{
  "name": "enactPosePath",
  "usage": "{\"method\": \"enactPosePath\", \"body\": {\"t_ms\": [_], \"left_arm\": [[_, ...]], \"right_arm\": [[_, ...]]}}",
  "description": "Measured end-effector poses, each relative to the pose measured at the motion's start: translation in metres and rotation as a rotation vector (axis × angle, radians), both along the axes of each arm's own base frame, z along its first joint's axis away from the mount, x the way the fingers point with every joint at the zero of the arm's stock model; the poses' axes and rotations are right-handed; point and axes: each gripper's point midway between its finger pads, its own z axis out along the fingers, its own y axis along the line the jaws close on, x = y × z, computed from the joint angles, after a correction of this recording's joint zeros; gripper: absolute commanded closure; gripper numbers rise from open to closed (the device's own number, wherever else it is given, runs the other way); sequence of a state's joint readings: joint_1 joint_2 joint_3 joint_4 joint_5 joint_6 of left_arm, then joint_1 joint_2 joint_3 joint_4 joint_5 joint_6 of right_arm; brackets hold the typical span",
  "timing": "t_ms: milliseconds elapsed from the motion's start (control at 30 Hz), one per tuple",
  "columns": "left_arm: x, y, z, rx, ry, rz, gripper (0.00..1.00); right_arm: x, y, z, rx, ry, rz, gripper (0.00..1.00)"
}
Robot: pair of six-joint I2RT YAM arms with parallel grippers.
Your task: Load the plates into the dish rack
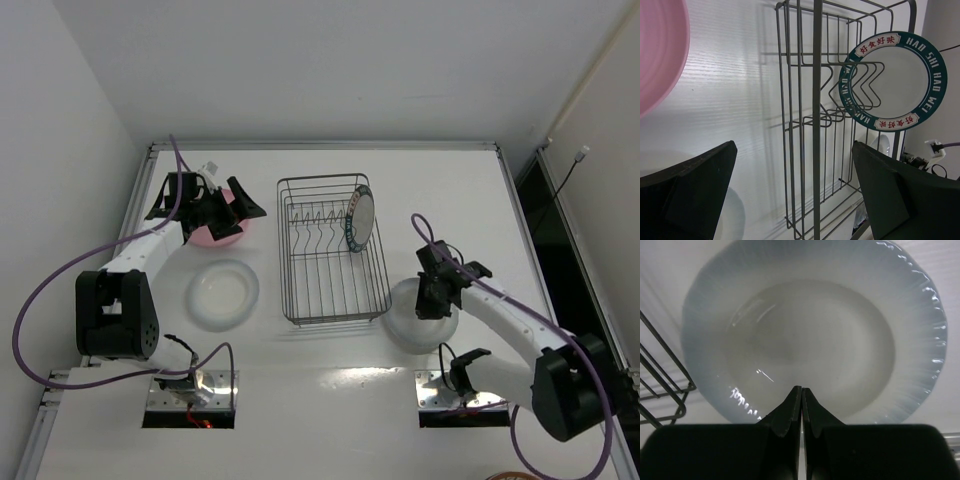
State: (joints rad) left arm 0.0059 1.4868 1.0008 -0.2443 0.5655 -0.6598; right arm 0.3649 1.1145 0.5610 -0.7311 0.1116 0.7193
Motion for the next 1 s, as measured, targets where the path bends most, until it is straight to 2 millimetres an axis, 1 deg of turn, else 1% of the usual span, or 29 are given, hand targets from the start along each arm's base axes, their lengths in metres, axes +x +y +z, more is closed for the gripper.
{"method": "enactPosePath", "body": {"t_ms": [100, 267, 367, 600, 733, 867, 1000], "left_arm": [[0.000, 0.000, 0.000, 0.000, 0.000, 0.000, 0.00], [0.000, 0.000, 0.000, 0.000, 0.000, 0.000, 0.00], [0.000, 0.000, 0.000, 0.000, 0.000, 0.000, 0.00], [0.000, 0.000, 0.000, 0.000, 0.000, 0.000, 0.00], [0.000, 0.000, 0.000, 0.000, 0.001, 0.000, 0.00], [0.000, -0.001, 0.000, -0.003, 0.001, -0.003, 0.00], [-0.001, -0.001, 0.000, -0.005, 0.001, -0.005, 0.00]], "right_arm": [[0.008, 0.006, -0.005, 0.015, -0.007, -0.017, 1.00], [0.012, 0.008, -0.023, 0.003, 0.041, -0.073, 1.00], [0.020, 0.008, -0.026, -0.005, 0.035, -0.109, 1.00], [0.060, 0.011, -0.020, -0.039, -0.024, -0.179, 1.00], [0.078, 0.010, -0.021, -0.079, -0.008, -0.200, 1.00], [0.102, 0.010, -0.023, -0.096, 0.004, -0.226, 1.00], [0.129, 0.005, -0.021, -0.106, -0.011, -0.249, 1.00]]}}
